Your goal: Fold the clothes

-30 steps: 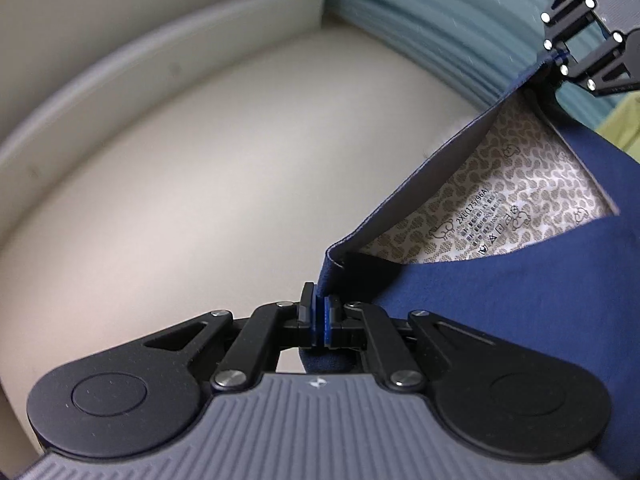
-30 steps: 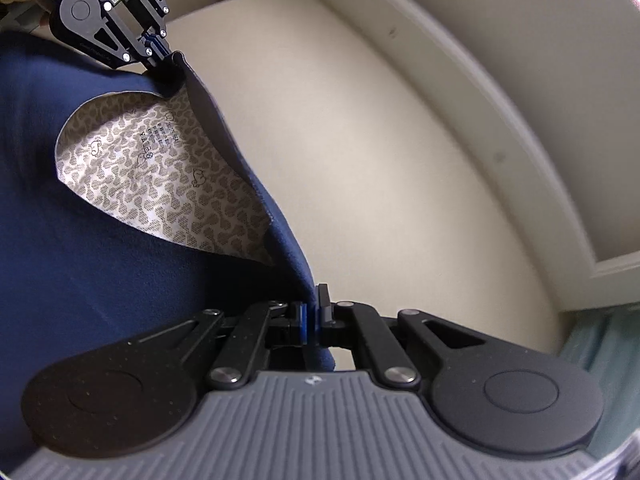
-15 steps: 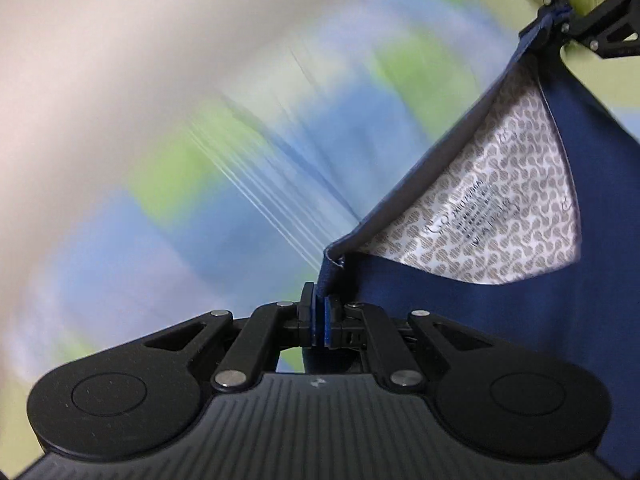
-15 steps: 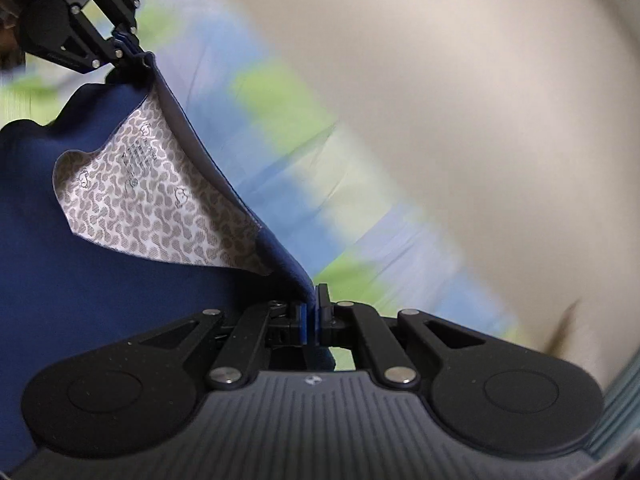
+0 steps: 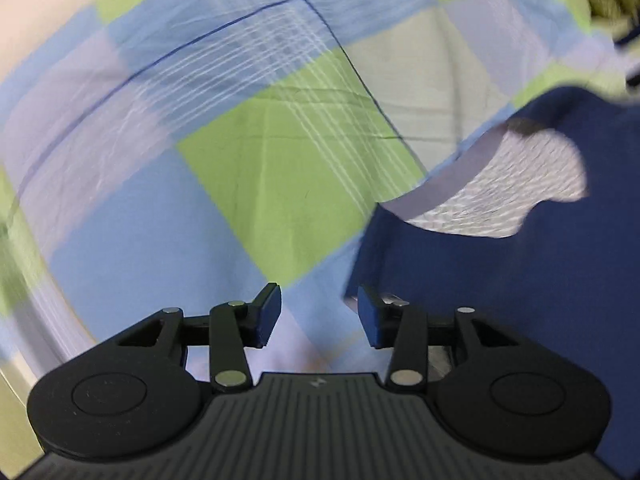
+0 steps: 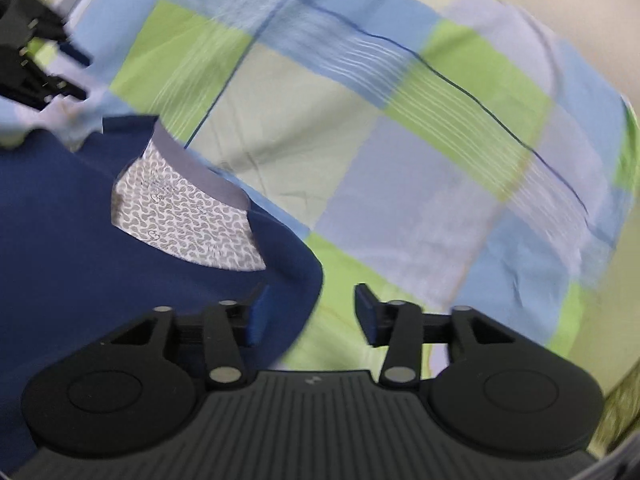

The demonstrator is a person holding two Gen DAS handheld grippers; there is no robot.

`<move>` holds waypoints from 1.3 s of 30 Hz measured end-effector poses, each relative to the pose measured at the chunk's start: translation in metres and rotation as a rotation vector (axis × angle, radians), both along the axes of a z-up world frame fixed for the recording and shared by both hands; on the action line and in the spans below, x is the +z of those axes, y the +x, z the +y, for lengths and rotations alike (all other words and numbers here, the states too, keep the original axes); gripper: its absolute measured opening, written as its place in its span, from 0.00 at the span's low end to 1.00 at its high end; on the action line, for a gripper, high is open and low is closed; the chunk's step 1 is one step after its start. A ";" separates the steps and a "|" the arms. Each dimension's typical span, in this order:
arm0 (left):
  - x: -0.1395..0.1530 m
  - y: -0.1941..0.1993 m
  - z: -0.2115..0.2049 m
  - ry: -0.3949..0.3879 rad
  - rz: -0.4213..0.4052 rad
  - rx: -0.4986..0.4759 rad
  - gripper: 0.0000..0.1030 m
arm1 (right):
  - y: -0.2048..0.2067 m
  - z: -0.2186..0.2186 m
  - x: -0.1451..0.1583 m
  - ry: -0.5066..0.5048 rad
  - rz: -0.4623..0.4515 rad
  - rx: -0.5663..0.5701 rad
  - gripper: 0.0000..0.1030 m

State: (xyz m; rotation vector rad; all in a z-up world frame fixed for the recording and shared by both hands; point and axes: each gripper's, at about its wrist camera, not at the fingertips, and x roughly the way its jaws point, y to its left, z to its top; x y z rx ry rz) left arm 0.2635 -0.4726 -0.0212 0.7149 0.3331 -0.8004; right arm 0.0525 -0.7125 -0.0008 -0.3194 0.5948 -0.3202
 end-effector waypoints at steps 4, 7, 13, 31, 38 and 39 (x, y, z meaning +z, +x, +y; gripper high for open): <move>-0.009 0.003 0.011 -0.038 0.099 -0.015 0.47 | -0.024 -0.016 0.000 0.135 -0.004 -0.023 0.44; -0.007 0.008 0.016 -0.100 0.231 -0.028 0.47 | -0.026 -0.031 -0.001 0.233 -0.034 -0.034 0.41; -0.025 0.053 -0.011 -0.228 0.531 -0.040 0.45 | -0.014 -0.043 -0.011 0.281 -0.067 -0.034 0.41; -0.025 0.087 -0.019 -0.408 0.439 0.033 0.00 | 0.026 -0.083 -0.028 0.594 -0.159 0.014 0.42; -0.026 0.081 -0.024 -0.383 0.405 0.007 0.00 | 0.059 -0.112 -0.038 0.858 -0.127 0.088 0.43; -0.025 0.081 -0.021 -0.395 0.405 -0.001 0.00 | 0.064 -0.113 -0.037 0.892 -0.139 0.124 0.43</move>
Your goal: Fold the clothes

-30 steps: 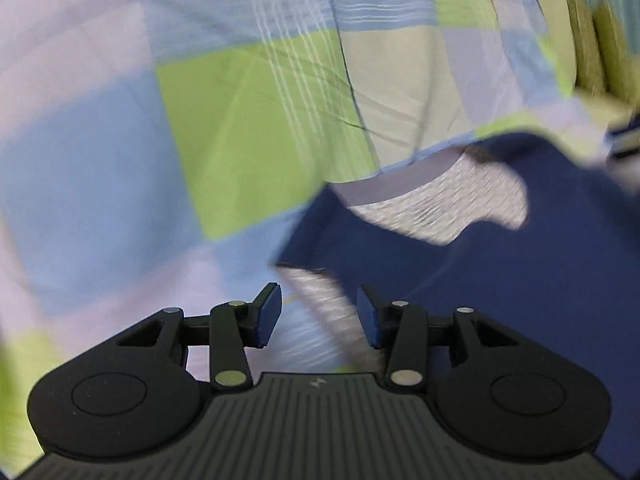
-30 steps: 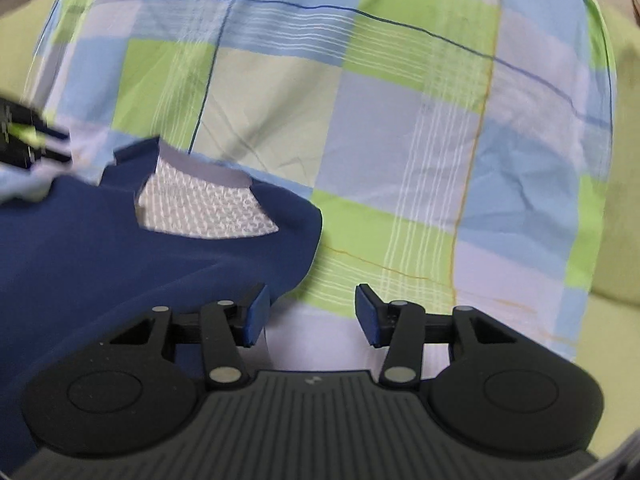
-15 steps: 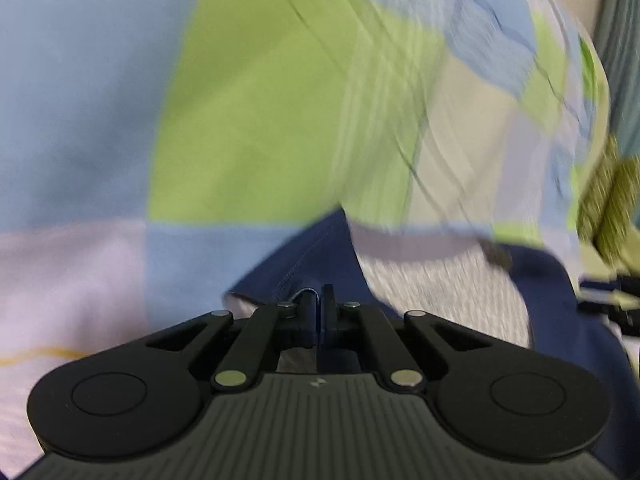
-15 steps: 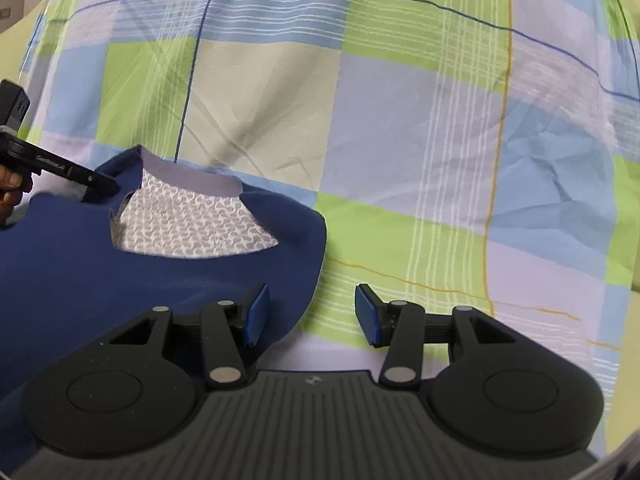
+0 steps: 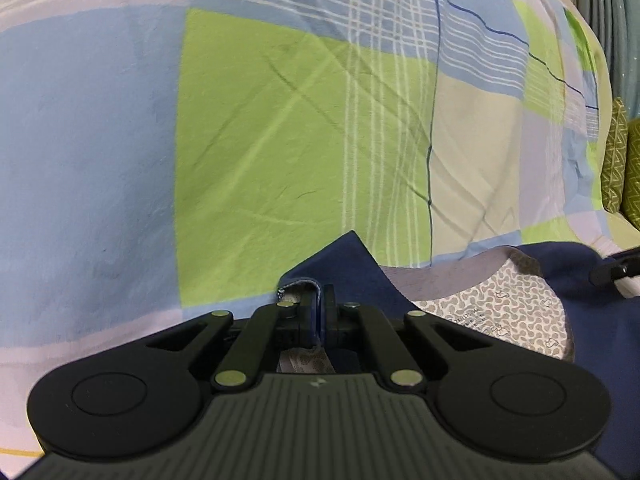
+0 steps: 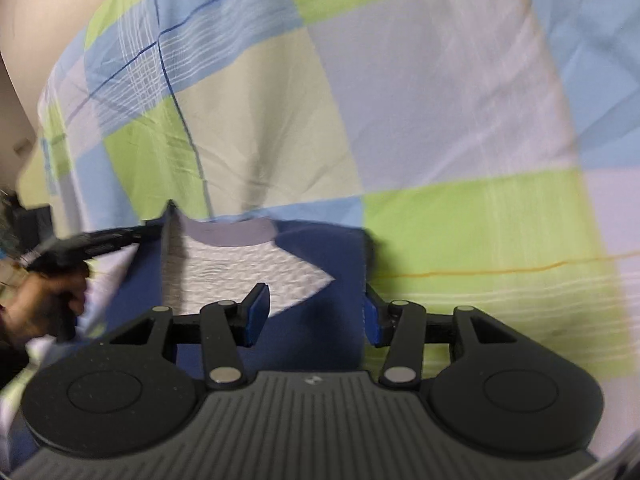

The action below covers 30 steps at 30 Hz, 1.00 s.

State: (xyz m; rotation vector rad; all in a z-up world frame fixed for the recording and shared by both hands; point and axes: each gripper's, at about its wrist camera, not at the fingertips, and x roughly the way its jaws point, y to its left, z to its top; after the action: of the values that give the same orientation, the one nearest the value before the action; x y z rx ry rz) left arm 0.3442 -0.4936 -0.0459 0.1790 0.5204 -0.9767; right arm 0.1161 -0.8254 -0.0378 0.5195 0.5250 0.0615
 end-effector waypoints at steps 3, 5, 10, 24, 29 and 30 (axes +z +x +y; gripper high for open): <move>0.002 0.001 0.006 -0.001 -0.005 -0.021 0.00 | 0.014 -0.003 0.004 0.080 -0.070 0.075 0.42; 0.002 0.002 0.006 0.010 -0.010 -0.050 0.00 | 0.030 -0.002 0.002 0.042 -0.020 0.076 0.42; 0.001 0.003 0.006 0.021 -0.081 -0.010 0.00 | 0.045 0.001 0.004 -0.014 -0.070 0.050 0.36; -0.005 0.005 0.000 0.099 -0.021 0.000 0.09 | 0.020 -0.004 -0.006 0.016 -0.057 -0.008 0.47; 0.001 -0.007 0.033 0.100 0.042 0.003 0.10 | -0.024 0.002 0.001 0.044 -0.051 -0.043 0.62; 0.001 -0.012 0.042 0.112 0.041 0.006 0.10 | -0.039 0.005 0.003 0.037 -0.044 -0.060 0.62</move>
State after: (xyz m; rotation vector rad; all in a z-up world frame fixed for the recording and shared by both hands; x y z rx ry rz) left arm 0.3318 -0.4515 -0.0451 0.2581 0.6133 -0.9476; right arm 0.0769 -0.8200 -0.0348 0.5690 0.4659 0.0250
